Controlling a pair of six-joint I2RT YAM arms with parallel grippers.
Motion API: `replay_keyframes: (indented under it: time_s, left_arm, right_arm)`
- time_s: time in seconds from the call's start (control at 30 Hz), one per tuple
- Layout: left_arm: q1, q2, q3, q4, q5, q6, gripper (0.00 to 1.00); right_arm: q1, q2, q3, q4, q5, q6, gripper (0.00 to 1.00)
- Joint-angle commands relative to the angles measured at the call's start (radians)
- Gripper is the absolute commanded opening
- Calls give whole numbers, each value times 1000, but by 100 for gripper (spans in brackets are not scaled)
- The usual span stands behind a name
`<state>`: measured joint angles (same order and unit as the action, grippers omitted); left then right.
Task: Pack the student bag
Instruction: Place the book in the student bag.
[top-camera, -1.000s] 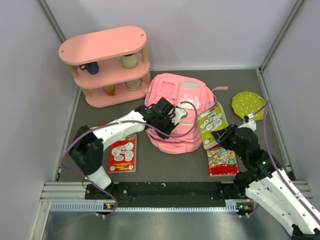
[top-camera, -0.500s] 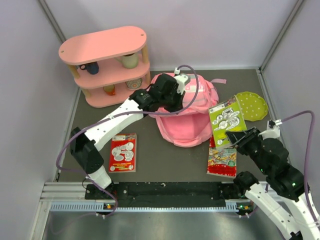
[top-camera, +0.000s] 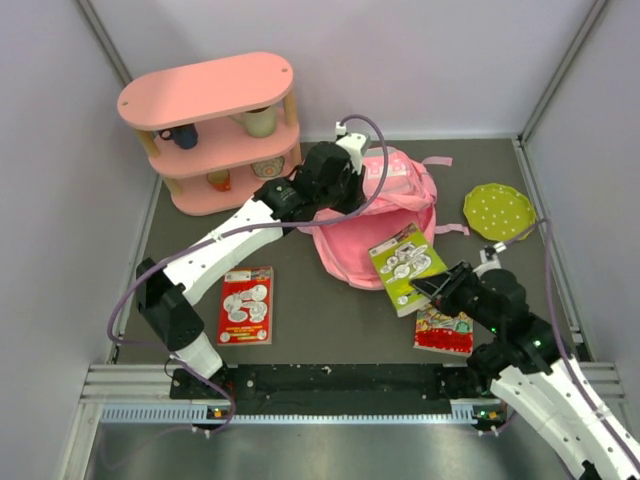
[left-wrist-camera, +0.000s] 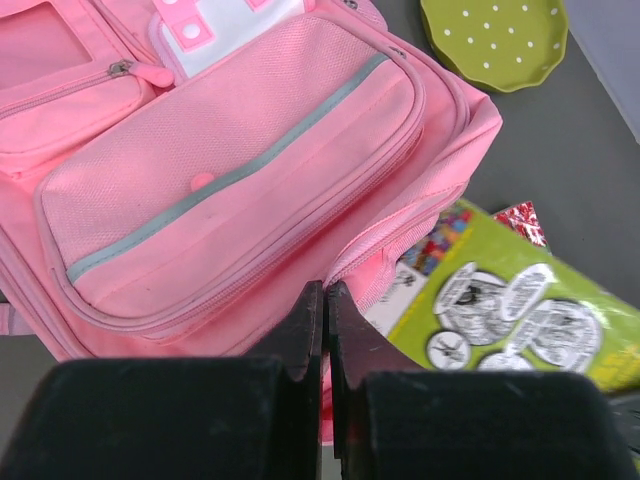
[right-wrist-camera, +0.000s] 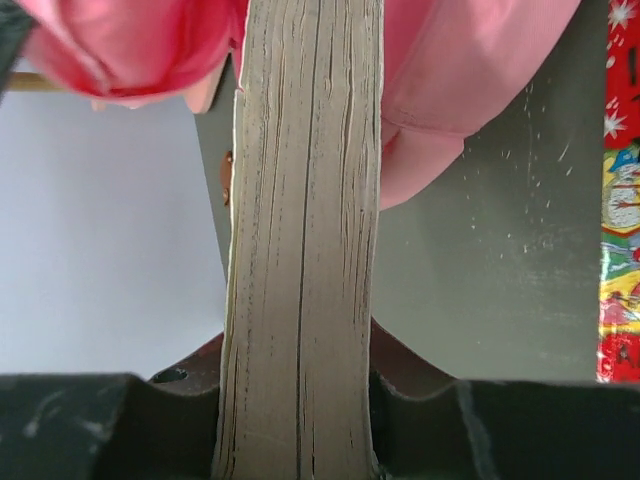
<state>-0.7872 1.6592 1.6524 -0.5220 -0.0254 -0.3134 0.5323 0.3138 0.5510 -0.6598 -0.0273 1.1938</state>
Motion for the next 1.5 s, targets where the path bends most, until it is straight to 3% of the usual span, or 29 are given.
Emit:
replay_keyframes:
  time_s: [0.0, 0.2, 0.37, 0.53, 0.73, 1.03, 1.3, 1.4, 1.47]
  left_arm:
    - [2, -96, -2, 145, -39, -36, 0]
    - [-4, -110, -13, 146, -25, -47, 0]
    - [-11, -134, -39, 157, -15, -62, 0]
    - [-17, -153, -45, 162, -19, -67, 0]
    - [-18, -170, -37, 163, -13, -64, 0]
    - [-20, -179, -36, 151, 7, -61, 0]
    - [-20, -184, -40, 151, 21, -59, 0]
    - [-20, -184, -49, 155, 21, -62, 0]
    - [-20, -184, -49, 158, 21, -62, 0]
  right_arm:
    - [-8, 80, -62, 416, -103, 136, 0]
    - [-9, 246, -72, 667, -91, 116, 0]
    - [-11, 433, -128, 967, -72, 210, 0]
    - [-11, 590, -100, 1058, -25, 248, 0]
    - [-11, 763, -115, 1331, 79, 262, 0]
    - [6, 1137, -2, 1620, 191, 303, 0]
    - [34, 1384, 142, 1680, 336, 349, 0]
    - [44, 1444, 220, 1597, 348, 378, 0]
    - [55, 1472, 269, 1528, 357, 391, 8]
